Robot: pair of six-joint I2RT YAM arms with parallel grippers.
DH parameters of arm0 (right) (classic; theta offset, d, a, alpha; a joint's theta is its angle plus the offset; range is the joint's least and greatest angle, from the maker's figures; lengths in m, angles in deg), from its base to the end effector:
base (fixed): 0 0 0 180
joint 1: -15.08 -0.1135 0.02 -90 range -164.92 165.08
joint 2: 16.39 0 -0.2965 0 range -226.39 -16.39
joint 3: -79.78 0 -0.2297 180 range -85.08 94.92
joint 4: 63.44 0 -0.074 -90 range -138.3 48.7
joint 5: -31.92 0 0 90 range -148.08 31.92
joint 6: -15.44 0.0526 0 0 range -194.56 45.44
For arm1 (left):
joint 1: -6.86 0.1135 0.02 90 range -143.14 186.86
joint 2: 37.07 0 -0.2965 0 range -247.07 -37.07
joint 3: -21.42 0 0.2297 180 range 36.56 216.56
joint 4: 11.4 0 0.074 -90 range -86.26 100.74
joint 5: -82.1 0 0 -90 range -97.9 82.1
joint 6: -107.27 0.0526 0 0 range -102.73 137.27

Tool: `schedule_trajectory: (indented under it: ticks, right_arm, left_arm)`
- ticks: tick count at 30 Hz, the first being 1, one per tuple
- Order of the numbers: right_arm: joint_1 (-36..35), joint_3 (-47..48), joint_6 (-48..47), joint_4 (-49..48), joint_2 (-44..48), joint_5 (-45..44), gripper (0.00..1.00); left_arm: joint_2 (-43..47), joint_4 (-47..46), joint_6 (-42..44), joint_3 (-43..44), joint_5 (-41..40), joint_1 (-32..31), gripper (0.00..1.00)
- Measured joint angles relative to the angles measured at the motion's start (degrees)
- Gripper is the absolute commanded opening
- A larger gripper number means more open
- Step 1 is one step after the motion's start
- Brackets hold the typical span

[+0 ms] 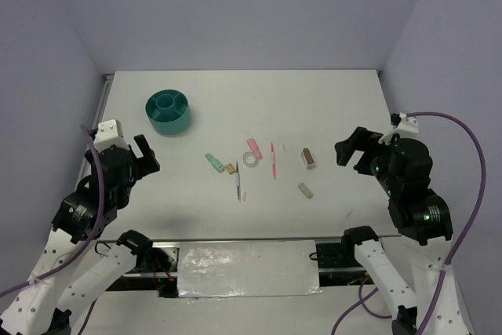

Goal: Sort the stationery into containers
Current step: Pick up the pen from the center of the board.

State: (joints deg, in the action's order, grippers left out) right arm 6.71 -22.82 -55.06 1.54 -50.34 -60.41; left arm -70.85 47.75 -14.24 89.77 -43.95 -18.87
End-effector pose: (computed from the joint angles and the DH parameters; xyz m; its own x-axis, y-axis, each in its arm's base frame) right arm 0.0582 0.0064 0.3906 -0.3783 0.2815 -0.8818 0.0194 0.9549 0.2965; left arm 0.0753 -0.0019 0.3602 -0.2509 -0.3481 -0.9032 -0.3076 0.9134 -0.2666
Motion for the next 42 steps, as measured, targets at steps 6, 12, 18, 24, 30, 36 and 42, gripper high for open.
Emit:
schedule_trajectory:
  ticks: [6, 12, 18, 24, 30, 36, 42]
  right_arm:
    - [0.0, -0.24, 0.61, -1.44, -0.09, 6.01, 1.0]
    - [-0.7, -2.32, 3.8, -8.02, -3.34, 16.92, 1.0]
    - [-17.44, 1.55, 4.48, -9.42, -23.52, 7.48, 1.0]
    - [-25.18, 5.35, 5.09, -10.75, -44.85, -1.14, 0.92]
    - [-26.67, 7.63, 6.27, -10.88, -57.96, -7.39, 0.76]
    - [-26.82, 9.14, 6.84, -12.76, -67.52, -8.68, 0.63]
    - [-27.1, 10.51, 6.78, -13.9, -72.85, -8.85, 0.59]
  left_arm:
    - [-0.57, -0.09, 0.0, -0.02, -0.02, 0.0, 0.99]
    - [-0.57, -0.37, 0.0, -0.02, -0.02, 0.0, 0.99]
    - [-0.59, -0.5, 0.0, -0.02, 0.0, 0.0, 0.99]
    - [-0.7, -0.83, 0.07, -0.13, 0.48, 0.0, 0.99]
    - [-1.42, -1.36, 0.15, -0.13, 1.57, 0.0, 0.99]
    - [-1.49, -1.66, 0.24, -0.15, 1.92, 0.0, 0.99]
    - [-1.51, -1.66, 0.26, -0.24, 1.99, 0.0, 0.99]
